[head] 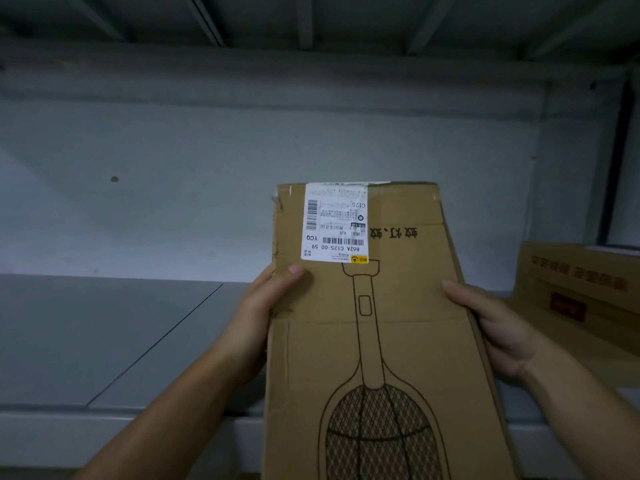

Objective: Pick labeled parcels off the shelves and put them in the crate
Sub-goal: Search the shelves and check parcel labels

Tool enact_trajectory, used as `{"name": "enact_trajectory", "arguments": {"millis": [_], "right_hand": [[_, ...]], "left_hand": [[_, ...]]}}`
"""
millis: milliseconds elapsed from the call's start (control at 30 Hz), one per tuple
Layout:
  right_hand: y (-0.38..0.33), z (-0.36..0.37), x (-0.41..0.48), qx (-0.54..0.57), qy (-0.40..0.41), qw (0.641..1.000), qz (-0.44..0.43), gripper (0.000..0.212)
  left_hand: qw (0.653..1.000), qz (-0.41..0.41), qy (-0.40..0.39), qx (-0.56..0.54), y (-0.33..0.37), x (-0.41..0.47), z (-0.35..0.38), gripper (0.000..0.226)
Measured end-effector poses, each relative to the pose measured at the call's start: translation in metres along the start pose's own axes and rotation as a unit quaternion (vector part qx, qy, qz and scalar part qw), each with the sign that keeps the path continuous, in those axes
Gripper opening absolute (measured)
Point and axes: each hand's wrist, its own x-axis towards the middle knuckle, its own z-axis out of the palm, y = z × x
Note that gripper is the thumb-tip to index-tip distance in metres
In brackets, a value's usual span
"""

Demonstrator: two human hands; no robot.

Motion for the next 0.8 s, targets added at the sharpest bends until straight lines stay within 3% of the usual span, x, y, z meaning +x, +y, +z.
{"name": "enact_trajectory", "arguments": {"millis": [133, 300, 433, 667, 800], "right_hand": [[0.000, -0.008, 0.008, -0.011, 0.053, 0.998, 0.025, 0.087], [-0.001, -0.010, 0.010, 0.014, 0.131, 0.991, 0.013, 0.049], [-0.001, -0.008, 0.012, -0.006, 0.168, 0.985, 0.032, 0.052], [0.003, -0.004, 0.014, -0.024, 0.134, 0.990, 0.018, 0.045], [0.012, -0.005, 0.017, -0.052, 0.143, 0.988, 0.015, 0.073]], "left_hand": [[0.997, -0.045, -0.032, 0.050, -0.005, -0.003, -0.001, 0.044], [0.992, -0.097, -0.049, 0.066, -0.010, 0.001, -0.005, 0.047], [0.984, -0.144, -0.086, 0.060, -0.012, 0.001, -0.009, 0.054], [0.987, -0.149, 0.005, 0.065, -0.012, 0.012, -0.016, 0.047], [0.981, -0.176, 0.053, 0.067, -0.011, 0.018, -0.027, 0.040]]}}
